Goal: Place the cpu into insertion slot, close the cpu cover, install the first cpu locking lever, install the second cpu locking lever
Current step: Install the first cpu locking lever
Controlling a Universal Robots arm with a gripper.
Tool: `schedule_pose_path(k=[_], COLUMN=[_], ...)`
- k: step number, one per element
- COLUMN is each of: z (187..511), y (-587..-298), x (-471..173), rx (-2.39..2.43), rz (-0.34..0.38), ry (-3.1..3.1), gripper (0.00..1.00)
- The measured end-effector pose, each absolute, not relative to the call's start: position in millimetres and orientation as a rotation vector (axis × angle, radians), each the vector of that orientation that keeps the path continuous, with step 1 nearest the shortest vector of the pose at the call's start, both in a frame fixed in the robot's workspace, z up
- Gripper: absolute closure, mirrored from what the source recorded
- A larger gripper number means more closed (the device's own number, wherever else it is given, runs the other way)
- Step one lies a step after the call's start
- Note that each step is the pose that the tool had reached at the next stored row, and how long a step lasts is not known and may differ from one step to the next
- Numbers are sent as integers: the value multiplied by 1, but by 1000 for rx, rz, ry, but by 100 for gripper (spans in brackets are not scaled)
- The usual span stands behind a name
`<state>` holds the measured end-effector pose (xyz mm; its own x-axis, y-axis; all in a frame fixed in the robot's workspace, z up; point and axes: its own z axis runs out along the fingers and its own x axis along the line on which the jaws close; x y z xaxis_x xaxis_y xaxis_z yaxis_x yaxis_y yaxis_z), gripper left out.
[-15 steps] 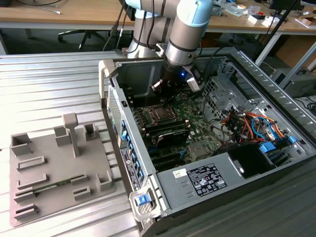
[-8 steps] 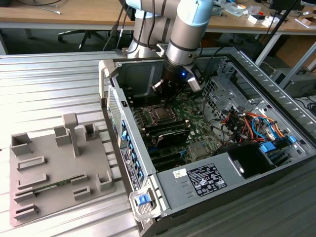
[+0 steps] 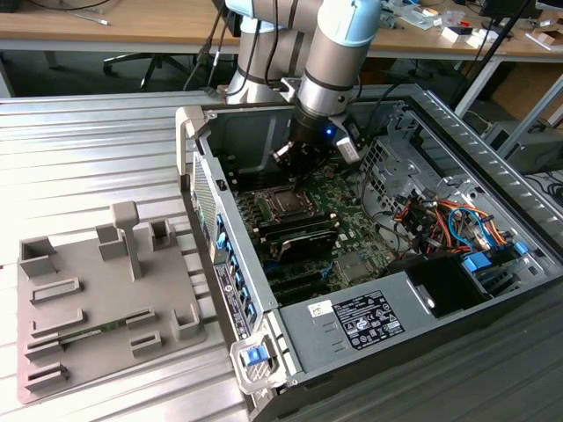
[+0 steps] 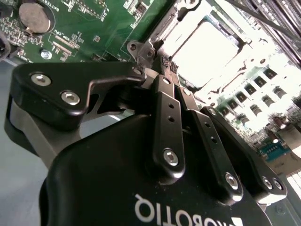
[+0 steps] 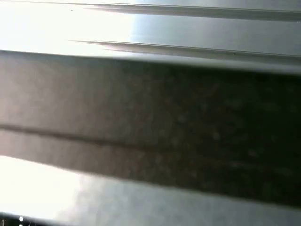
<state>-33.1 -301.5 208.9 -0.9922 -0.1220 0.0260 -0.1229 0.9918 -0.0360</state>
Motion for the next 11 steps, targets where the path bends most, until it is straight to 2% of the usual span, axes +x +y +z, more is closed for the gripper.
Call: schedule_pose_path(k=[11], z=[228], y=[-302], x=[-36], rx=[191], rz=[45], ry=[-3114], gripper=[89])
